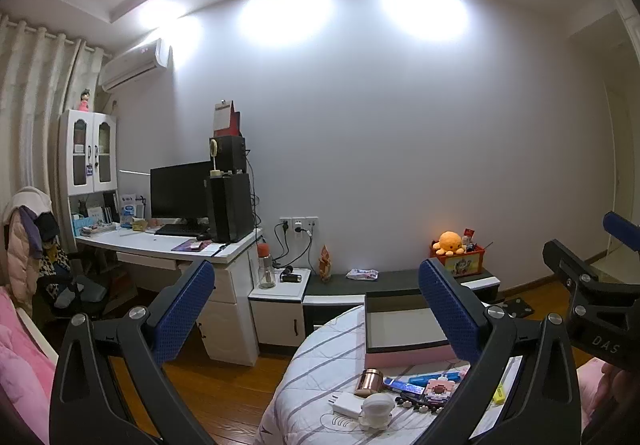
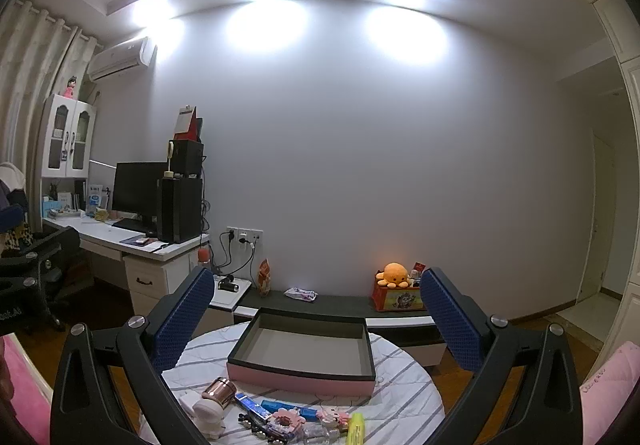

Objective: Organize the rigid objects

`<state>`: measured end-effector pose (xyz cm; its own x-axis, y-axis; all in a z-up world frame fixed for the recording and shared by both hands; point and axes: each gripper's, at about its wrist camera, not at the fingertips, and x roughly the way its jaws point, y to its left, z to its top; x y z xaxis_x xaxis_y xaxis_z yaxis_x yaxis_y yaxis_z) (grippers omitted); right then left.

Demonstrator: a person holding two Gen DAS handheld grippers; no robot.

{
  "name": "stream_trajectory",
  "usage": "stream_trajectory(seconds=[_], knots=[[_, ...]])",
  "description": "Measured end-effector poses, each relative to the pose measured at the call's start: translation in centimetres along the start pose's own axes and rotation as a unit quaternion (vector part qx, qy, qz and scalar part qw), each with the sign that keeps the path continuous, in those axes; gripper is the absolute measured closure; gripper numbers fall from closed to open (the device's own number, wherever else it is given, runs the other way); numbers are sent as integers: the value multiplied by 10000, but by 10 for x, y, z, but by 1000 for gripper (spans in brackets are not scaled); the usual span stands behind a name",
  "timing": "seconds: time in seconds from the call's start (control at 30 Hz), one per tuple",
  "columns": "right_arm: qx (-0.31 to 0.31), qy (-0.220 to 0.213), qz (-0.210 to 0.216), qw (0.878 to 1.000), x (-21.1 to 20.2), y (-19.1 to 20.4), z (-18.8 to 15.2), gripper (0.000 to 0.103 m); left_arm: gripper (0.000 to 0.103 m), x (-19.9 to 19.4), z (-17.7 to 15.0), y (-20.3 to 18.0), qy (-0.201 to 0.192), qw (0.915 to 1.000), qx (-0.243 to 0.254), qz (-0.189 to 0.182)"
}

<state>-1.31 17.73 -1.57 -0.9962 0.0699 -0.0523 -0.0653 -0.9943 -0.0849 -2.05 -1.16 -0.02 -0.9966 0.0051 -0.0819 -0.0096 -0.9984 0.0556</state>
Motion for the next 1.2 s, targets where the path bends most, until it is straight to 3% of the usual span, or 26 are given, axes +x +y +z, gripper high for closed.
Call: stream_trajectory(seconds=[1.2], knots=[[-52,159,-120,9998,16,-4,-12,0,0,17,-4,-15,129,9998,114,-116]])
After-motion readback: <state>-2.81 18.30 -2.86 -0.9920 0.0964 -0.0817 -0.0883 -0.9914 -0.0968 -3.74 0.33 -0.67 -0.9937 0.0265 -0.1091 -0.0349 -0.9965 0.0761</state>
